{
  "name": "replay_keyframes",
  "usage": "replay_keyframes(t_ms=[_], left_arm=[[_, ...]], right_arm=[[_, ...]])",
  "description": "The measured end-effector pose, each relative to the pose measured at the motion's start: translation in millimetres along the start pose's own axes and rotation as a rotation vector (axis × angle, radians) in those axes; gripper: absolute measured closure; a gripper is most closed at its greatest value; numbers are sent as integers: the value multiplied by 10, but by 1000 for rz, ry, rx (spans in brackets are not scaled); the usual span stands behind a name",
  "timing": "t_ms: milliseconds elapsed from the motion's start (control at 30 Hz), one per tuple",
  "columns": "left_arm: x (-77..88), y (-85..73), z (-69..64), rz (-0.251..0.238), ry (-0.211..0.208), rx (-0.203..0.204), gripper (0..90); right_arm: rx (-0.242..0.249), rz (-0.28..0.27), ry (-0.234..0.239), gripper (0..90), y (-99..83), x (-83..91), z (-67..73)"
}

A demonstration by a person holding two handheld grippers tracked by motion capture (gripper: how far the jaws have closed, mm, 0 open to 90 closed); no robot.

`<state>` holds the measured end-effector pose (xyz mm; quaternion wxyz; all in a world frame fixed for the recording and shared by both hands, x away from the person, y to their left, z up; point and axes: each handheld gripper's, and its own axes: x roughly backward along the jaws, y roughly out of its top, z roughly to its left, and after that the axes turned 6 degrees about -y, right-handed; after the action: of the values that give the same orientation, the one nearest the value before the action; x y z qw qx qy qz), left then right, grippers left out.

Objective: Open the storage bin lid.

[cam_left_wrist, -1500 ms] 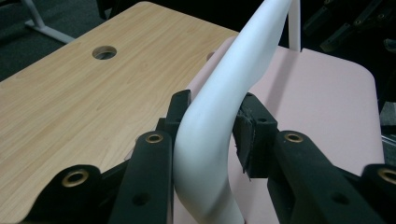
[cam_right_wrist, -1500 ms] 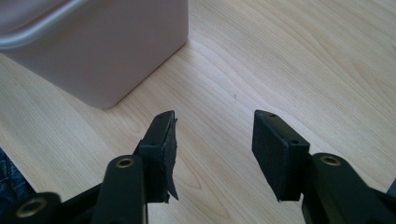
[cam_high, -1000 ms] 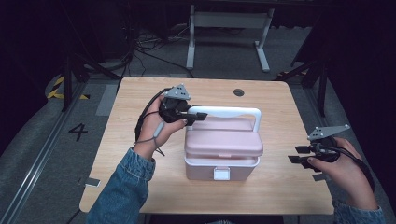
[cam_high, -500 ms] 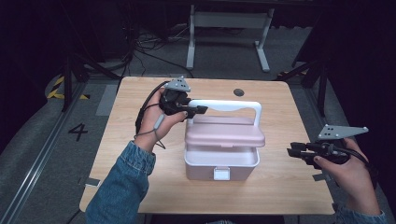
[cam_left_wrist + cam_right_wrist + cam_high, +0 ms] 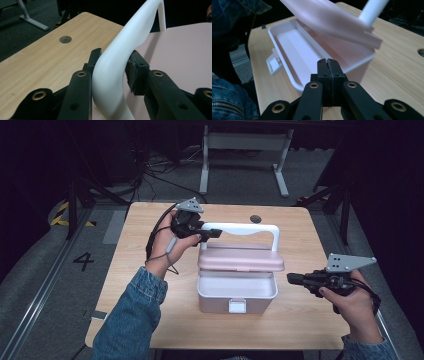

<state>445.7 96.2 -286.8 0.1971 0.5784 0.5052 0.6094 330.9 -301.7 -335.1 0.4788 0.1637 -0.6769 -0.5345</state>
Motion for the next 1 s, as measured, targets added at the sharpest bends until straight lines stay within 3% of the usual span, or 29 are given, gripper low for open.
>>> replay_keyframes(t_ms=[100,367,533,667,733,867,1000], left_arm=[[-6,4,5,-2,4,3,684],[-6,2,10,-3,9,5,683],[-1,-3,-5,-2,16,4,679],[-9,-14,-26,-9,14,5,574],[-2,-12,-52,-10,37,-20,531],[19,-18,-71,-29,60,-14,387],[119,-73,-76,-29,96,-11,310]], right_arm=[[4,-23,32,900,12,-96,18],[18,-94,47,900,74,-231,19],[20,-110,47,900,93,-242,7],[23,-111,52,900,102,-249,-1],[24,-112,50,900,104,-246,-5],[22,-111,49,900,105,-244,-7],[24,-111,49,900,110,-245,-3]])
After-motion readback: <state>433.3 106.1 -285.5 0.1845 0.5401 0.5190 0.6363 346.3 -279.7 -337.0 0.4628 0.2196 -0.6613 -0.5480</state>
